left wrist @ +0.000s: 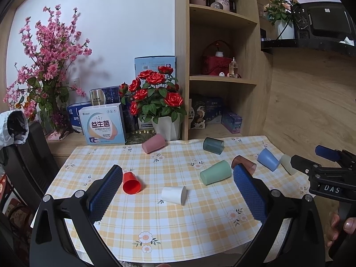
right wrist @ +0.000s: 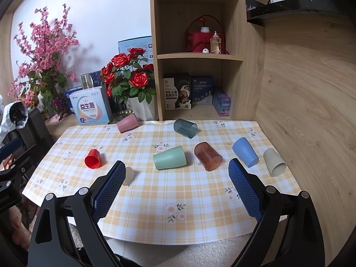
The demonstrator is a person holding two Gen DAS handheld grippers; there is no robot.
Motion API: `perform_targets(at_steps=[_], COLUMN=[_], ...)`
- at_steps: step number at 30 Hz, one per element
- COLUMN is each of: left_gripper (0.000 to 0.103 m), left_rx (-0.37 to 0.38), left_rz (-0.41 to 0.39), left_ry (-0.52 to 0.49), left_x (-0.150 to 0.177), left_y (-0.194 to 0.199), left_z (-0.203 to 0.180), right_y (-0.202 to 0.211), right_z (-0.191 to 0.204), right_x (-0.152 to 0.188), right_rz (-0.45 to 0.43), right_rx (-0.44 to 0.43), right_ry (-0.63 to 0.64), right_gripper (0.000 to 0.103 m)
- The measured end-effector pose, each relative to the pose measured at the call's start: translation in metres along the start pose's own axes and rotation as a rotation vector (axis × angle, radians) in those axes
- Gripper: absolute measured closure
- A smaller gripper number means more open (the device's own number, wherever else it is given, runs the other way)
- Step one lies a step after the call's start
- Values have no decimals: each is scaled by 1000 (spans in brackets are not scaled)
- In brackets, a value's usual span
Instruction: Flip cup upside down
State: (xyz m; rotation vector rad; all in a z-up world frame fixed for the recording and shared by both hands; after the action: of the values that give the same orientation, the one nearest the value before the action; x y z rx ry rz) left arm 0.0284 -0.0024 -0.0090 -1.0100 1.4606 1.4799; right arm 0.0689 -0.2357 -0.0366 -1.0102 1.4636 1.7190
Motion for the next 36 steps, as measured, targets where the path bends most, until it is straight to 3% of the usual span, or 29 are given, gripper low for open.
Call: perform_targets(at_steps=[36], left_gripper=[6], left_rx=[1], left_rz=[8], left_ry=[16], left_x=[1], left_y=[-1], left_z=[6], right_y=[-1], right_z=[-1], right_x=[-3], right_rz=[9], right_rx=[6], right_ry=[-5], right_gripper=[13])
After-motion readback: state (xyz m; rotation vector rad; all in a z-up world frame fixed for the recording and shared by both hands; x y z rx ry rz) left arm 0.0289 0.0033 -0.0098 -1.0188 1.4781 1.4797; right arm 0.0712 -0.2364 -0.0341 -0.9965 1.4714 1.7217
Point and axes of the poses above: each gripper's, at about its wrist camera, not at the fingertips, and y roughly against the way its jaws point, z to its left, x to its underside, the point moved 4 cm from there along -y, roughly the way its jaws point, and after that the axes turned 3 degrees about -z, right-handed, at the moved point
